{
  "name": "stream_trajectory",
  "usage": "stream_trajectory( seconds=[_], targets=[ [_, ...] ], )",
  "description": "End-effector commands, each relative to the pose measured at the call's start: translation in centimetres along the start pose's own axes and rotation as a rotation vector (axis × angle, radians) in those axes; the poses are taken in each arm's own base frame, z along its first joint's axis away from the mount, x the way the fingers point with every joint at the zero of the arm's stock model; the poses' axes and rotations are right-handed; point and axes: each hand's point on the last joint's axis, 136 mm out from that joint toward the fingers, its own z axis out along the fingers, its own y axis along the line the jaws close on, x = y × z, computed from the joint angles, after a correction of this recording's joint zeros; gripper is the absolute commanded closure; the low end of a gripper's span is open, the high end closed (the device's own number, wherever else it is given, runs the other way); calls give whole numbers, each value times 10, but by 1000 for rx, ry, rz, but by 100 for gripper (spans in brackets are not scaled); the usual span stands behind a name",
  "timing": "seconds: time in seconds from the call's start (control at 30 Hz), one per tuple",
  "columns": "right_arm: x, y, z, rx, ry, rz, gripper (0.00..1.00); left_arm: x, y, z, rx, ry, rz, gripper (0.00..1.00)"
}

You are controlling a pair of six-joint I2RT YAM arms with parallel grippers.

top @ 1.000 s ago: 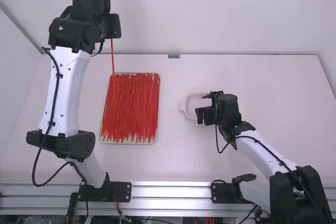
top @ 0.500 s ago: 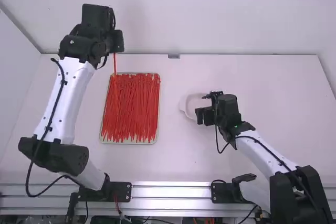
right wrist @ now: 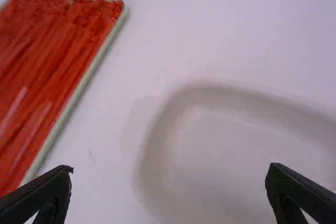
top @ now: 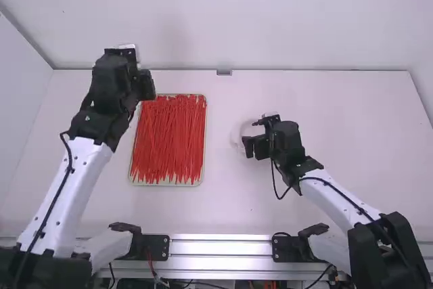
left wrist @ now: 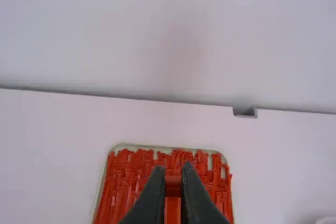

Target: Fasten the cable tie

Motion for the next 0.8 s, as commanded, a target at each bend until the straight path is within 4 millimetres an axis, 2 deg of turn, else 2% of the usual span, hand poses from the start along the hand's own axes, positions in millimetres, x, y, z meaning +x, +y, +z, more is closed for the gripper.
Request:
stream_trajectory(
  seconds=[0.0, 0.17, 0.3, 0.47, 0.63, 0.7, 0.77],
  targets=[
    [-18, 19, 0, -67, -46, 4, 2, 19, -9, -2, 64, -2, -34, 98],
    [-35, 38, -2, -118, -117, -27, 2, 40, -19, 6, 141, -33, -75, 98],
    [-54, 66, -8, -230, -198, -58, 2, 53, -44, 10, 300, -50, -69, 98],
    [-75, 96, -21, -357, -298, -104, 2, 60, -63, 9, 433, -80, -91, 97],
    [-89, 110, -29, -396, -369, -129, 2, 61, -75, 4, 520, -115, -100, 93],
    [-93, 119, -33, -419, -396, -143, 2, 62, -82, 1, 567, -118, -115, 98],
    [-97, 129, -38, -443, -422, -155, 2, 62, -88, -3, 609, -117, -112, 98]
  ],
)
